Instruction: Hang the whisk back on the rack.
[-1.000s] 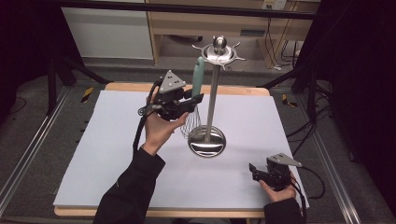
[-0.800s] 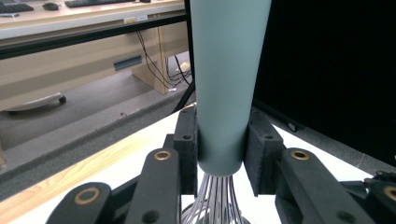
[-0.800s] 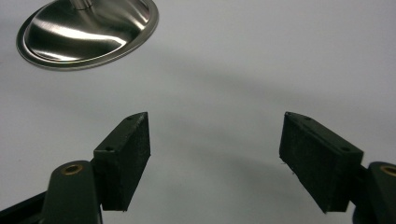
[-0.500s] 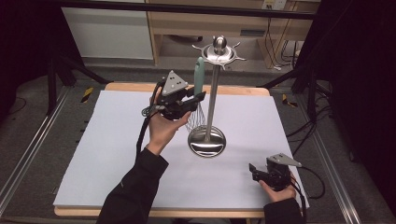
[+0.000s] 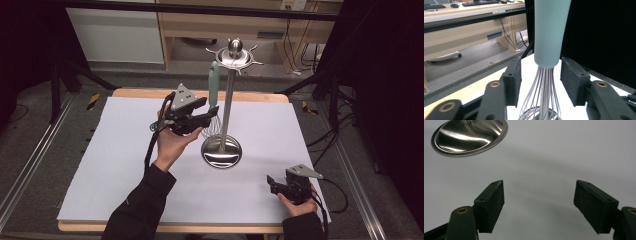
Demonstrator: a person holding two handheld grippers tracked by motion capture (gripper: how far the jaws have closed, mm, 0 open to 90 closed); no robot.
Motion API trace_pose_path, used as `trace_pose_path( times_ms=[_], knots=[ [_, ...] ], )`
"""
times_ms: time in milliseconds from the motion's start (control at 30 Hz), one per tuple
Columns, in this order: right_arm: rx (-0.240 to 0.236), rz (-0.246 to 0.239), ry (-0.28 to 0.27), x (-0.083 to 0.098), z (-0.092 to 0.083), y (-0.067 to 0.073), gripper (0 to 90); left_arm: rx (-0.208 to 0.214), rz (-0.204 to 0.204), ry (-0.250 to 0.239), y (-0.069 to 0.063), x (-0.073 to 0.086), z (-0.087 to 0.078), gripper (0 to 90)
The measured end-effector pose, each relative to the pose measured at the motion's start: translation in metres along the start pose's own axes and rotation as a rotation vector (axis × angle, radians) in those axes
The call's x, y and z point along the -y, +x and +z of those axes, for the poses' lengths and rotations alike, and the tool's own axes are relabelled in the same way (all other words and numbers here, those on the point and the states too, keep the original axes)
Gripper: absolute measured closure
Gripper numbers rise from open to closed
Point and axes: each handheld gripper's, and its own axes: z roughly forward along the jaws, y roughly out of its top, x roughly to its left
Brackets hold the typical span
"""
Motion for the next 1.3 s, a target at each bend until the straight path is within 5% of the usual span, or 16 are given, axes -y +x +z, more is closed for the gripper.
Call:
trace_pose_path(
  times_ms=[433,800,1300],
  knots=[
    [0.01,0.0,0.006,0.001,0.002,-0.001,24.9,-0.018,-0.033,-0.022,0.008,0.036,-0.028,37.1],
    [0.022,0.009,0.014,0.003,0.003,-0.002,23.8,-0.029,-0.063,0.03,0.019,0.082,-0.049,33.5],
    [0.049,0.007,0.032,0.005,0.006,-0.001,17.7,-0.094,-0.096,0.125,0.041,0.145,-0.077,31.3]
  ],
)
